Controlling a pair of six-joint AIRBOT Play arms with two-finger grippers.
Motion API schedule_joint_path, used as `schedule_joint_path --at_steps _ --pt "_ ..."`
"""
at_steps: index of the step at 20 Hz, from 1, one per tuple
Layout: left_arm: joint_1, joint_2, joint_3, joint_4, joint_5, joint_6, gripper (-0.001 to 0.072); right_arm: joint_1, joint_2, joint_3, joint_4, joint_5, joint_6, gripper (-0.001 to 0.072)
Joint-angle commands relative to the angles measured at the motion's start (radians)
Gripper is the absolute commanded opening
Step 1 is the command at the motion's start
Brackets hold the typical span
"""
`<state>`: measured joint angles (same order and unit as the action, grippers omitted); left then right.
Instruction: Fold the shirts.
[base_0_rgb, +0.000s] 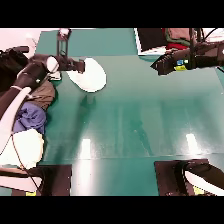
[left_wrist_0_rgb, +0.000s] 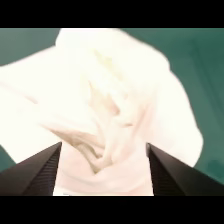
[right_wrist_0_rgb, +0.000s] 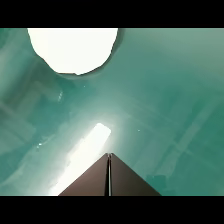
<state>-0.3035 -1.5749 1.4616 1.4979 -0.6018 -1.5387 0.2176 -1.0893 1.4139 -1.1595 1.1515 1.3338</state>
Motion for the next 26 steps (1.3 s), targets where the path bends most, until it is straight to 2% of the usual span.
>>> schedule_joint_path --at_steps 1,5,7,8,9,10,12,14,19,22,26 --pt "0.019 -0.122 0.001 -0.131 0.015 0.129 0.0622 0.001 0.0 0.001 0.016 0.0 0.0 0.0014" --pt "0.018 -0.125 0.001 -0.284 0.011 0.251 0.062 0.001 -0.001 0.001 0.016 -0.001 0.0 0.0014" --pt "0.019 -0.125 0.001 -0.302 -0.003 0.265 0.0617 0.001 0.0 0.001 0.017 0.0 0.0 0.0014" --pt "0.019 -0.124 0.001 -0.302 -0.014 0.265 0.0482 0.001 0.0 0.001 0.017 0.0 0.0 0.0014" --pt "0.019 -0.123 0.001 -0.301 -0.025 0.265 0.02 0.001 0.0 0.001 0.017 0.0 0.0 0.0014" --pt "0.019 -0.117 0.003 -0.301 -0.037 0.266 0.0035 0.001 0.0 0.002 0.017 0.0 0.0 0.0014" --pt "0.02 -0.092 0.066 -0.293 -0.103 0.266 0.0027 0.001 0.013 0.002 0.017 -0.002 0.0 0.0014" --pt "0.019 -0.016 0.156 -0.263 -0.111 0.266 0.0026 0.0 0.052 0.002 0.016 -0.042 0.0 0.0014" --pt "0.002 0.296 0.366 -0.243 -0.108 0.266 0.0026 -0.006 0.216 0.002 0.01 -0.296 0.0 0.0014" --pt "-0.082 0.43 0.368 -0.242 -0.177 0.265 0.0026 -0.051 0.262 0.001 0.009 -0.31 0.001 0.0014" --pt "-0.272 0.431 0.357 -0.243 -0.28 0.264 0.0026 -0.122 0.283 0.001 0.017 -0.303 0.001 0.0014"
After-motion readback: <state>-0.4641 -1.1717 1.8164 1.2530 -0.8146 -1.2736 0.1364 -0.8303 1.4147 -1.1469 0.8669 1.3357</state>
